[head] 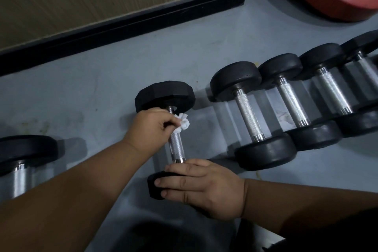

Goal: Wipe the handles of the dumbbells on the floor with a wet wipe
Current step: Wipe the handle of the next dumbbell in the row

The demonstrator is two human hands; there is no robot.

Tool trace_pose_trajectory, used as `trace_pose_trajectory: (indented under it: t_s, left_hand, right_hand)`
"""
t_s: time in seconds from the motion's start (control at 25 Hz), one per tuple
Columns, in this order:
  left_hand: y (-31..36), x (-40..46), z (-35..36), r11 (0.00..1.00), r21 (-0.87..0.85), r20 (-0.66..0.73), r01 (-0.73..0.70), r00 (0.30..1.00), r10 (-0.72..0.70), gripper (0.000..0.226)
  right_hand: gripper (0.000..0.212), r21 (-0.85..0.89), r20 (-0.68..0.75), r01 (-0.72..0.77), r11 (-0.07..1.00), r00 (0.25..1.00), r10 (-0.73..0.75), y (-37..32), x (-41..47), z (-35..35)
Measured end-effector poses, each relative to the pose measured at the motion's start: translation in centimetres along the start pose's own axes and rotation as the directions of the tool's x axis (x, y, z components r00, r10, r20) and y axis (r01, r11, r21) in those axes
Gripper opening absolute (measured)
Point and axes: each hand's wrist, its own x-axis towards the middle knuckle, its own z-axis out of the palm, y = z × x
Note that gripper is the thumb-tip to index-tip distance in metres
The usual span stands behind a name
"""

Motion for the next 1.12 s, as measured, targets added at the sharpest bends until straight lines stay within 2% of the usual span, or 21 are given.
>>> trace_pose_trajectory:
  t_s: [0.08, 0.16, 0.28, 0.4, 0.52, 0.6, 0.68, 0.84, 1.0, 1.12]
  left_hand:
    - [0.1, -1.2, -0.4, 0.997, -0.072, 0.043, -0.002, 0.999, 0.005, 0.023]
    - [0.3, -2.7, -0.7, 0.994, -0.078, 0.18, -0.071, 0.98, 0.084, 0.024]
    - [0.8, -4.1, -0.8, 0.984, -0.101, 0.363, -0.144, 0.916, 0.171, 0.02]
    - [0.8, -3.2, -1.1, 0.986, -0.044, 0.418, -0.163, 0.893, 0.166, 0.016]
    - [0.8, -1.4, -1.1, 0.99, 0.039, 0.29, -0.134, 0.95, 0.117, 0.014]
    - [0.6, 0.0, -1.1, 0.998, 0.062, 0.135, 0.016, 0.991, -0.025, 0.016]
    - [0.4, 1.2, -1.0, 0.99, 0.084, 0.032, 0.114, 0.993, -0.118, 0.017]
    - [0.7, 0.8, -0.3, 0.982, 0.075, -0.053, 0.172, 0.984, -0.168, 0.019]
    - [1.0, -0.9, -0.1, 0.989, -0.001, -0.019, 0.149, 0.989, -0.149, 0.022]
    - [1.8, -2.7, -0.2, 0.976, -0.089, 0.182, 0.196, 0.967, -0.178, 0.021]
  right_hand:
    - [0.036, -0.008, 0.022, 0.001, 1.0, 1.0, -0.001, 0.0, -0.2, 0.0]
    - [0.037, -0.012, 0.037, 0.009, 1.0, 0.999, -0.009, 0.2, -0.5, -0.1]
    - [0.039, -0.009, 0.063, -0.008, 1.0, 0.998, 0.009, 0.4, -1.0, -0.3]
    - [0.041, -0.021, 0.068, -0.045, 0.999, 0.997, 0.046, 0.3, -1.3, -0.3]
    - [0.04, -0.021, 0.045, -0.058, 0.998, 0.997, 0.059, 0.1, -1.1, -0.2]
    - [0.04, -0.011, 0.039, -0.063, 0.998, 0.997, 0.063, -0.1, -1.0, -0.1]
    - [0.04, 0.001, 0.04, -0.063, 0.998, 0.997, 0.063, -0.1, -1.0, -0.3]
    - [0.04, -0.006, 0.037, -0.067, 0.998, 0.997, 0.067, -0.1, -1.0, -0.3]
    - [0.04, -0.008, 0.031, -0.061, 0.998, 0.998, 0.061, 0.0, -1.1, -0.1]
    - [0.038, -0.02, 0.028, -0.063, 0.998, 0.998, 0.063, 0.0, -1.3, 0.0]
